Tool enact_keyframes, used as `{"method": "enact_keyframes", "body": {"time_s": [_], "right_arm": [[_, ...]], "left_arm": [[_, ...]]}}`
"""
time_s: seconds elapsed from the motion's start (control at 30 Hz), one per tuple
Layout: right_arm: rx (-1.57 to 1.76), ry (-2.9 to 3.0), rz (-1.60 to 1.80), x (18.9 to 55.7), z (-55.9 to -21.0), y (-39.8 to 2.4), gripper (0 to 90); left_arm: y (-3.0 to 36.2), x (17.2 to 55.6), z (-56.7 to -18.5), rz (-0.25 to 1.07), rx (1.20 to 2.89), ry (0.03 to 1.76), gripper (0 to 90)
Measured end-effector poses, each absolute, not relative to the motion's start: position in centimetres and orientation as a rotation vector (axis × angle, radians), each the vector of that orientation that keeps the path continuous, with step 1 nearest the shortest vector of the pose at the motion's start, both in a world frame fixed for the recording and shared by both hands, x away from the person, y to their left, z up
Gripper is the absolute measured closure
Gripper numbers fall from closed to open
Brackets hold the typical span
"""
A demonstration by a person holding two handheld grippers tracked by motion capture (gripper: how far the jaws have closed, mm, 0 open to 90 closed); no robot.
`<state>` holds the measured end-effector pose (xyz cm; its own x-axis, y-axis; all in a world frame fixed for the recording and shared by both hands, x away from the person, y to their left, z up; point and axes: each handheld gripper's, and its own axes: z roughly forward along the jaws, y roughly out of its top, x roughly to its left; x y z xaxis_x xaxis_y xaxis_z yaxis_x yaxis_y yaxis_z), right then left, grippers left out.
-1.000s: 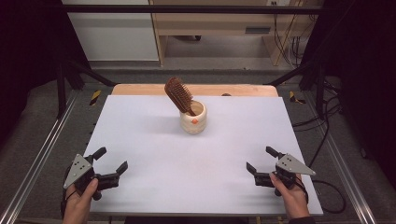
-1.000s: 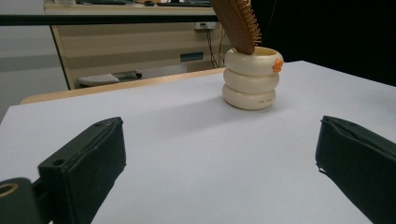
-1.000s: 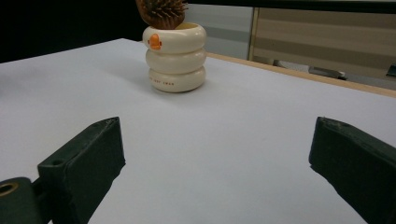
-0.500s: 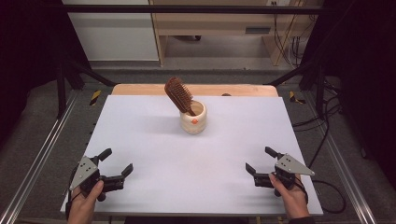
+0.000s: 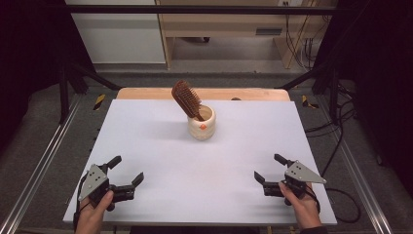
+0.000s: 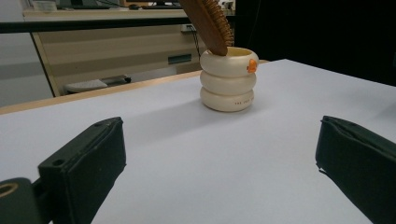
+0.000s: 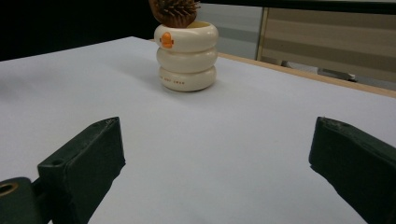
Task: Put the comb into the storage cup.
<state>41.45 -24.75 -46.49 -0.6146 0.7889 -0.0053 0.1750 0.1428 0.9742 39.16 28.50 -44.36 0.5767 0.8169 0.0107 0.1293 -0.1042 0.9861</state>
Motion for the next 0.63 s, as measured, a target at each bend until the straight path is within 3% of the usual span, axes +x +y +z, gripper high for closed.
{"method": "enact_keyframes", "body": {"time_s": [0.63], "right_arm": [[0.896, 1.899, 1.515, 41.65, -46.47, -24.07, 3.7]], "left_arm": [[28.7, 39.02, -44.35, 0.741, 1.566, 0.845, 1.5]]}}
